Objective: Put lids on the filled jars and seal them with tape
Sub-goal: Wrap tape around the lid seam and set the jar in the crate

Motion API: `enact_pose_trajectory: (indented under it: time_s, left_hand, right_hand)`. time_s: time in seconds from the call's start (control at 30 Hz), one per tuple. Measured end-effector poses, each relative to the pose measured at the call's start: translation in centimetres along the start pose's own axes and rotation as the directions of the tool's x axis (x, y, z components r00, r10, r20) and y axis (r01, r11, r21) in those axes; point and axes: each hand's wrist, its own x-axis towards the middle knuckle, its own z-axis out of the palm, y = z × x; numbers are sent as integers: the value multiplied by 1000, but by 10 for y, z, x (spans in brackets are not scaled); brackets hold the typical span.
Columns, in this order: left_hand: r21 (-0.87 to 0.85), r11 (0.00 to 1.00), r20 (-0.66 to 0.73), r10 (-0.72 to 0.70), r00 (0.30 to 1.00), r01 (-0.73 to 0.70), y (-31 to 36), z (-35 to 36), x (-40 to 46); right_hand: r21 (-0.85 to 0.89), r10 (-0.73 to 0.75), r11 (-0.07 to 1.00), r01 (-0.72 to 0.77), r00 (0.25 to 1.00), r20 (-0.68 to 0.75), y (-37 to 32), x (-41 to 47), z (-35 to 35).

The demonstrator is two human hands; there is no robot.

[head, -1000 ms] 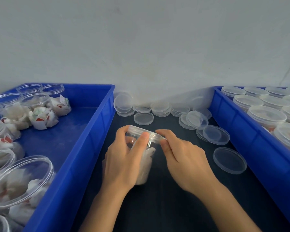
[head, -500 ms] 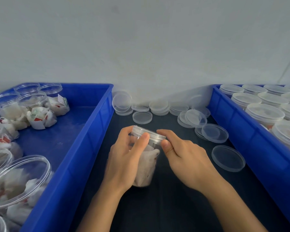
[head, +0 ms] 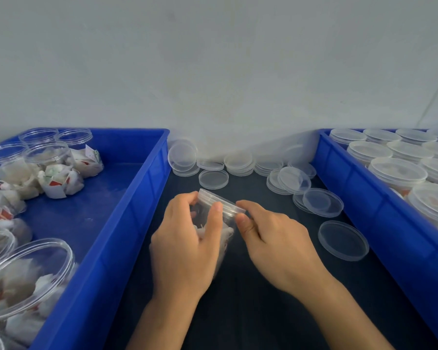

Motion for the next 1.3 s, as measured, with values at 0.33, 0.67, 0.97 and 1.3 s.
enact_pose_trajectory:
  time_s: [0.33, 0.67, 0.97, 1.3]
  left_hand:
    - [-97, 978, 169, -168, 971, 186, -9, -1, 8]
    - [-238, 912, 248, -275, 929, 334, -13, -6, 13]
    - [-413, 844, 328, -212, 921, 342, -11, -7, 12]
    - [-183, 955, 257, -184, 949, 235, -6, -9, 10]
  right_hand:
    - [183, -22, 983, 0, 993, 117, 6, 2, 0]
    - [53, -35, 998, 31, 996, 82, 9, 6, -2]
    - [128, -8, 992, -11, 989, 145, 5, 4, -2]
    - [208, 77, 974, -95, 993, 94, 0, 2, -7]
